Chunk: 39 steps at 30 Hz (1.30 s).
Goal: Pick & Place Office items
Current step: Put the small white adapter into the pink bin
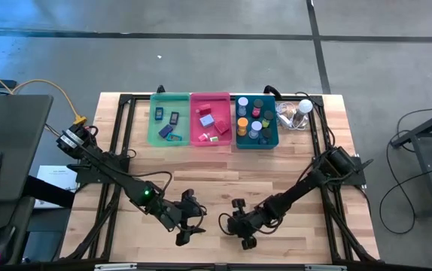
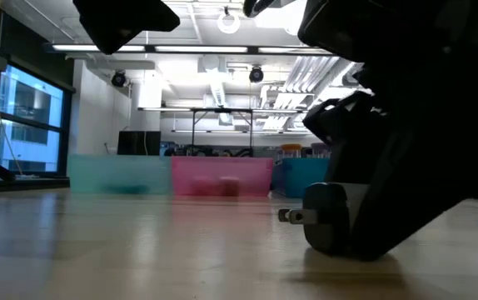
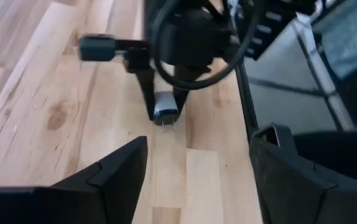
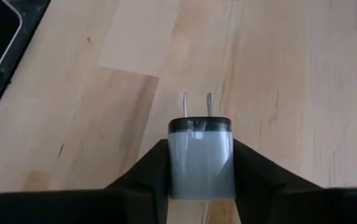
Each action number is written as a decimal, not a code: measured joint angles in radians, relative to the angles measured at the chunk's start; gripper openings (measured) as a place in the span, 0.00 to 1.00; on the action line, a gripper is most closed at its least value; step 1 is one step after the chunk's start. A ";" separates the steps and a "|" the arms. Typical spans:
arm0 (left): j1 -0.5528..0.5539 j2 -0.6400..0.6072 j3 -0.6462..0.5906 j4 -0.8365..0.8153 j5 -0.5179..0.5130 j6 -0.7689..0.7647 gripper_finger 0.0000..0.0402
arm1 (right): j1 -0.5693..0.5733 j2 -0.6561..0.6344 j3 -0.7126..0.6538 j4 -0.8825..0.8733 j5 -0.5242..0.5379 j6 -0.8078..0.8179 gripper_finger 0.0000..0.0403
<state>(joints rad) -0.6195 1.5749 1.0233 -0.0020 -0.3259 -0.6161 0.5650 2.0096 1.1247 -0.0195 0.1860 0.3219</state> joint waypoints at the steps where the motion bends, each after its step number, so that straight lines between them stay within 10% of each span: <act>1: 0.003 0.000 0.000 -0.001 0.014 0.026 0.69 | -0.009 -0.002 0.000 -0.002 -0.016 -0.011 0.29; 18: 0.144 -0.063 0.001 -0.177 0.020 0.146 0.69 | -0.144 -0.269 -0.002 -0.261 0.051 -0.194 0.29; 39: 0.350 -0.195 0.001 -0.457 0.146 0.377 0.69 | -0.629 -0.385 0.067 -0.262 -0.071 -0.468 0.29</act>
<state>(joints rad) -0.2698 1.3802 1.0241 -0.4593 -0.1798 -0.2394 -0.0636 1.6241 1.1922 -0.2819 0.1148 -0.1465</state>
